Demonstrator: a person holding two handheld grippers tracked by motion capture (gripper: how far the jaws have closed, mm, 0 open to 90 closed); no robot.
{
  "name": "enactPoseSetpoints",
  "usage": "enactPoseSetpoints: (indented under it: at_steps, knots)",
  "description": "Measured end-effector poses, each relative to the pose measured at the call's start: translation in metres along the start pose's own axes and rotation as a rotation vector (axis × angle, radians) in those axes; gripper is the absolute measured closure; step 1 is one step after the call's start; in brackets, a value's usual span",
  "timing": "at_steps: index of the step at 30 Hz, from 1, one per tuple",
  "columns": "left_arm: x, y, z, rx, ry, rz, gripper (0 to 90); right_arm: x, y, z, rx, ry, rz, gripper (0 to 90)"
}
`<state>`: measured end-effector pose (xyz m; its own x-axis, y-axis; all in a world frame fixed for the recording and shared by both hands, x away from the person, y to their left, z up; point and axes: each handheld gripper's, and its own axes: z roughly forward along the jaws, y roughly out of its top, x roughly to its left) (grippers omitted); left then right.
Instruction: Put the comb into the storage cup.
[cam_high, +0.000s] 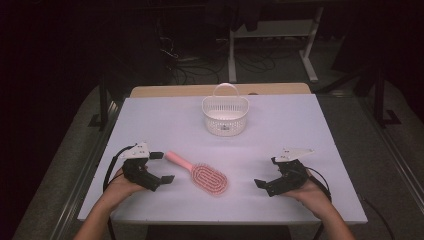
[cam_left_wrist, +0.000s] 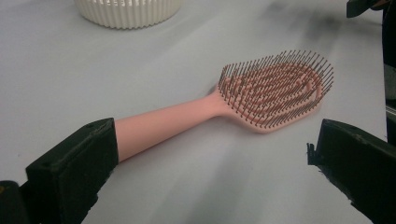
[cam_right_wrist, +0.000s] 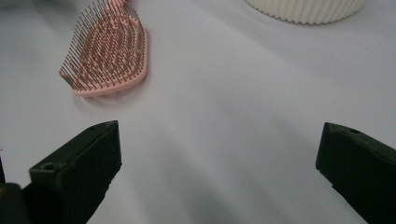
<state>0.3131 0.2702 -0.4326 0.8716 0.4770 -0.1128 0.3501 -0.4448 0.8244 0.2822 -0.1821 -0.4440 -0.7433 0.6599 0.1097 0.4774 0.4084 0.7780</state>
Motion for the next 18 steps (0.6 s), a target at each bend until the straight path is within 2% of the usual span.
enactPoseSetpoints:
  at_steps: [18]
  knots:
    - [0.0031, 0.0069, -0.0029, -0.027, 0.004, -0.013, 0.0, -0.0019, 0.001, -0.0027, -0.021, -0.003, 0.018, 0.0]
